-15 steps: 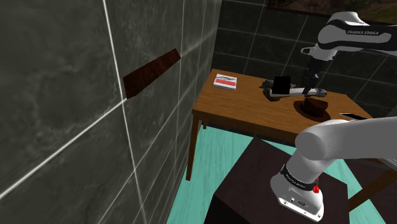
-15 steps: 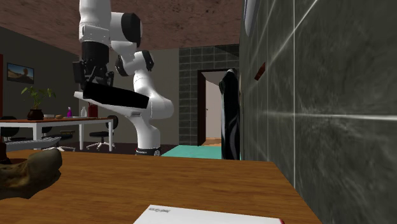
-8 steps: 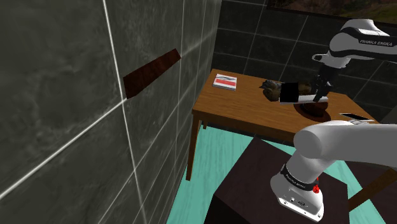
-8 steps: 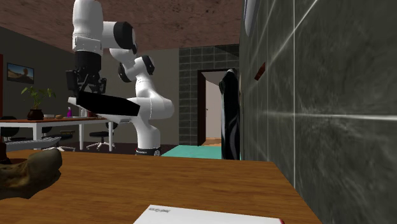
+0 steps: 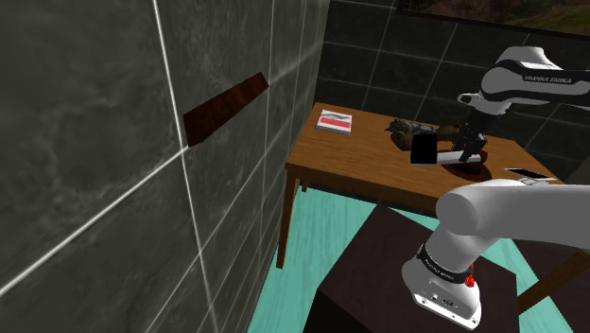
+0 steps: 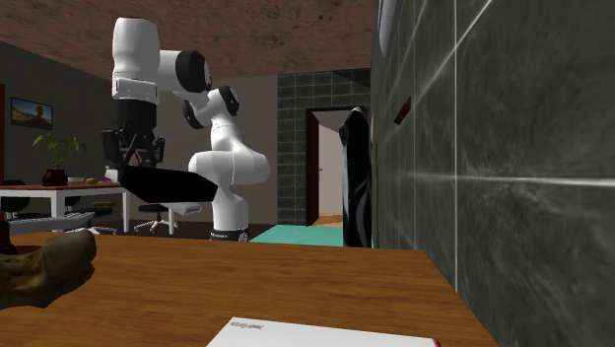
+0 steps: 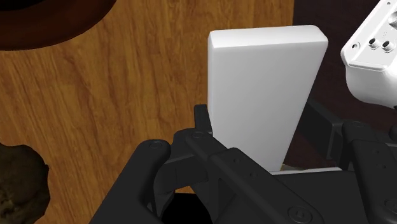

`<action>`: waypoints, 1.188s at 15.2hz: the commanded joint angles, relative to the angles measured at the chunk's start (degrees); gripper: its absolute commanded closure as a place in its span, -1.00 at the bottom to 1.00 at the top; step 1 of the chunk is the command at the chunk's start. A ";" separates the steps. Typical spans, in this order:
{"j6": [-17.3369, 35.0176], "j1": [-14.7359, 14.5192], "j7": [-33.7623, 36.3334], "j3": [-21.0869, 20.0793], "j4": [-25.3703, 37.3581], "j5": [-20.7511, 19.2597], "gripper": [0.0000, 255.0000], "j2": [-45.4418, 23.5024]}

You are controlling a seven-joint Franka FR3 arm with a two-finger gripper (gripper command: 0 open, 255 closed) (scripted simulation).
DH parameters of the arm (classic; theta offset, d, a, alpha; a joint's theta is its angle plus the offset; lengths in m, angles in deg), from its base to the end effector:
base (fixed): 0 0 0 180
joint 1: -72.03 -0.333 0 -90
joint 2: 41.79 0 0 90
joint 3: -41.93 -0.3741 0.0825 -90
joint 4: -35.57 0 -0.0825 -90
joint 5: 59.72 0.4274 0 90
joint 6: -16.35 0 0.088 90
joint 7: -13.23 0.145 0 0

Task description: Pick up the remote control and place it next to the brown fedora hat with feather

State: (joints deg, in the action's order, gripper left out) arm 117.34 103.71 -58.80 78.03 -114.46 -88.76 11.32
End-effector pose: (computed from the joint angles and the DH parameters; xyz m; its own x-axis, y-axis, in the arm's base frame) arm 0.0637 -0.3252 0.4519 0.9209 0.3898 -0.0071 0.3897 -0.9209 -0.0047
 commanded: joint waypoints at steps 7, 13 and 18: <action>6.39 0.69 0.52 3.33 -5.08 -2.91 1.00 -1.19; 11.55 0.98 0.94 6.20 -8.34 -5.31 1.00 -3.07; 16.23 0.97 1.33 8.90 -10.70 -7.45 1.00 -5.36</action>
State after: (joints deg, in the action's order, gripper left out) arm 132.49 104.79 -57.50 86.29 -124.69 -95.78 6.61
